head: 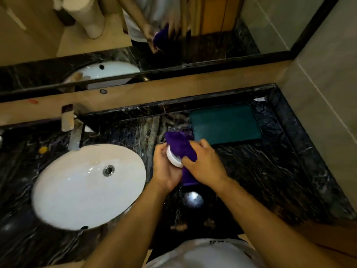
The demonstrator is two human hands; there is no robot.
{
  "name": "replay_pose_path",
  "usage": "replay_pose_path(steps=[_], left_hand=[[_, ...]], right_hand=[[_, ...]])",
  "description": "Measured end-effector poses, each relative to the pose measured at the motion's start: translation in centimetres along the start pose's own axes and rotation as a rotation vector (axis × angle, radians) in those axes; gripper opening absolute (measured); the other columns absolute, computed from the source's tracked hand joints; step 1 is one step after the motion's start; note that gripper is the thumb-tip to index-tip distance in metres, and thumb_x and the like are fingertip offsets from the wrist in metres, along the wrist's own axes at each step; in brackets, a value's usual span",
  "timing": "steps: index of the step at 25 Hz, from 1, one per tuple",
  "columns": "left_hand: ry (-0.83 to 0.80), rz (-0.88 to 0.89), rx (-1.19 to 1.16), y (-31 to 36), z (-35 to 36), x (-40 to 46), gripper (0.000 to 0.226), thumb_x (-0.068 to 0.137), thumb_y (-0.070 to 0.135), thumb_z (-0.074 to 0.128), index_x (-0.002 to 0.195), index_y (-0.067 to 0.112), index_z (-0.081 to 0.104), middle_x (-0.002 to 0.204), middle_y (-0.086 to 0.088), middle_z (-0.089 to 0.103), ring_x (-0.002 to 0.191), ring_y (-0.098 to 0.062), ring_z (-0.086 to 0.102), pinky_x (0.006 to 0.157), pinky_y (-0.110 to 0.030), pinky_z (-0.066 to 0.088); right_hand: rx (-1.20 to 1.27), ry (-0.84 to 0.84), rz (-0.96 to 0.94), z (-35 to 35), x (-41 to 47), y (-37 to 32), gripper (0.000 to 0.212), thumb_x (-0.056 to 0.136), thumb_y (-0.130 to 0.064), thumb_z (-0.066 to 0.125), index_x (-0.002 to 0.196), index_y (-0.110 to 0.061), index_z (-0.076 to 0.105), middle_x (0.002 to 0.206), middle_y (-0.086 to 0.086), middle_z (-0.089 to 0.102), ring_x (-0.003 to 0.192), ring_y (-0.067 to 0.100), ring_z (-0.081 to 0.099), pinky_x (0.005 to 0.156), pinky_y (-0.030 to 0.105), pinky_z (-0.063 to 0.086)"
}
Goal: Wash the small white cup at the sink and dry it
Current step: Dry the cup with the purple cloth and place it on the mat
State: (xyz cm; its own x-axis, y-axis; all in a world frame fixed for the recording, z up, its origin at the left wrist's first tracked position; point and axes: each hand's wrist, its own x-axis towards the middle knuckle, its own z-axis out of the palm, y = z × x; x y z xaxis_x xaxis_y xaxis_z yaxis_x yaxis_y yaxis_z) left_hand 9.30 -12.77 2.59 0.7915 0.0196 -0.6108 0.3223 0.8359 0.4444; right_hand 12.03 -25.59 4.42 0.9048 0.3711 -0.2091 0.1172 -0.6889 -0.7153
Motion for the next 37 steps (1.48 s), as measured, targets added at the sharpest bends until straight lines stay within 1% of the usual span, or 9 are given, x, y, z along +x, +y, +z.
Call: replay_pose_path(steps=[4, 9, 13, 18, 23, 27, 31, 34, 37], left_hand=[[0.088, -0.031, 0.029, 0.9, -3.1, -3.3, 0.061, 0.095, 0.064, 0.044, 0.107, 0.013, 0.075, 0.098, -0.015, 0.077, 0.088, -0.027, 0.074, 0.086, -0.039, 0.058], [0.154, 0.068, 0.141, 1.0, -5.9, -5.3, 0.059, 0.101, 0.049, 0.050, 0.142, 0.007, 0.055, 0.142, -0.025, 0.058, 0.134, -0.041, 0.054, 0.116, -0.056, 0.039], [0.096, 0.149, 0.301, 2.5, -6.6, -6.2, 0.048, 0.103, 0.035, 0.050, 0.135, 0.000, 0.058, 0.135, -0.030, 0.062, 0.120, -0.040, 0.063, 0.111, -0.054, 0.045], [-0.041, 0.036, 0.273, 5.5, -6.2, -8.1, 0.056, 0.099, 0.059, 0.048, 0.102, 0.011, 0.078, 0.098, -0.015, 0.075, 0.089, -0.026, 0.073, 0.077, -0.038, 0.061], [-0.014, 0.071, 0.215, 7.3, -5.8, -9.2, 0.045, 0.096, 0.048, 0.049, 0.085, 0.012, 0.072, 0.086, -0.011, 0.069, 0.081, -0.026, 0.067, 0.074, -0.036, 0.054], [0.051, 0.031, 0.284, 6.0, -5.2, -9.4, 0.050, 0.099, 0.047, 0.046, 0.085, 0.009, 0.075, 0.080, -0.014, 0.072, 0.076, -0.029, 0.068, 0.071, -0.038, 0.054], [0.096, 0.016, 0.361, 3.4, -3.2, -9.4, 0.043, 0.099, 0.046, 0.046, 0.086, 0.014, 0.070, 0.072, -0.008, 0.067, 0.069, -0.025, 0.063, 0.063, -0.035, 0.048], [0.146, 0.038, 0.357, 3.0, -2.5, -9.2, 0.041, 0.099, 0.046, 0.046, 0.079, 0.016, 0.066, 0.064, -0.005, 0.065, 0.058, -0.022, 0.063, 0.052, -0.028, 0.048], [0.159, 0.058, 0.338, 3.5, -2.5, -9.4, 0.040, 0.098, 0.047, 0.044, 0.081, 0.018, 0.065, 0.073, -0.007, 0.064, 0.064, -0.023, 0.062, 0.058, -0.032, 0.047]], right_hand=[[-0.106, -0.015, 0.005, 4.3, -2.4, -3.5, 0.048, 0.095, -0.061, 0.048, 0.103, -0.016, 0.064, 0.105, 0.014, 0.061, 0.098, 0.035, 0.062, 0.085, 0.041, 0.051], [-0.258, 0.046, 0.152, 6.6, -3.2, -6.4, 0.037, 0.092, -0.049, 0.053, 0.095, -0.016, 0.068, 0.098, 0.013, 0.074, 0.090, 0.035, 0.068, 0.068, 0.036, 0.045], [0.204, 0.134, 0.167, 7.7, -5.5, -7.1, 0.026, 0.090, -0.040, 0.068, 0.080, -0.016, 0.069, 0.069, -0.002, 0.068, 0.063, 0.013, 0.061, 0.056, 0.031, 0.043], [0.464, -0.024, -0.105, 5.7, -6.1, -8.6, 0.019, 0.093, -0.027, 0.071, 0.086, -0.010, 0.073, 0.087, 0.016, 0.069, 0.069, 0.013, 0.060, 0.063, 0.034, 0.048], [0.290, -0.325, -0.332, 2.2, -5.0, -10.4, 0.023, 0.093, -0.017, 0.072, 0.088, 0.006, 0.072, 0.097, 0.026, 0.068, 0.076, 0.027, 0.064, 0.072, 0.043, 0.053], [-0.170, -0.492, -0.375, -1.1, -4.3, -11.0, 0.034, 0.085, -0.031, 0.075, 0.059, -0.013, 0.062, 0.062, 0.013, 0.062, 0.054, 0.018, 0.054, 0.055, 0.035, 0.042], [-0.677, -0.313, -0.332, -1.1, -4.9, -11.6, 0.033, 0.076, -0.041, 0.069, 0.062, -0.016, 0.053, 0.061, -0.003, 0.054, 0.057, 0.022, 0.053, 0.052, 0.024, 0.034], [-0.643, -0.054, -0.239, 0.9, -6.0, -10.5, 0.023, 0.080, -0.036, 0.067, 0.090, -0.015, 0.069, 0.089, 0.007, 0.069, 0.081, 0.033, 0.067, 0.061, 0.032, 0.044], [-0.380, 0.099, -0.309, 2.5, -6.4, -8.6, 0.022, 0.086, -0.029, 0.064, 0.086, -0.009, 0.072, 0.088, 0.007, 0.066, 0.078, 0.030, 0.065, 0.065, 0.037, 0.048]])
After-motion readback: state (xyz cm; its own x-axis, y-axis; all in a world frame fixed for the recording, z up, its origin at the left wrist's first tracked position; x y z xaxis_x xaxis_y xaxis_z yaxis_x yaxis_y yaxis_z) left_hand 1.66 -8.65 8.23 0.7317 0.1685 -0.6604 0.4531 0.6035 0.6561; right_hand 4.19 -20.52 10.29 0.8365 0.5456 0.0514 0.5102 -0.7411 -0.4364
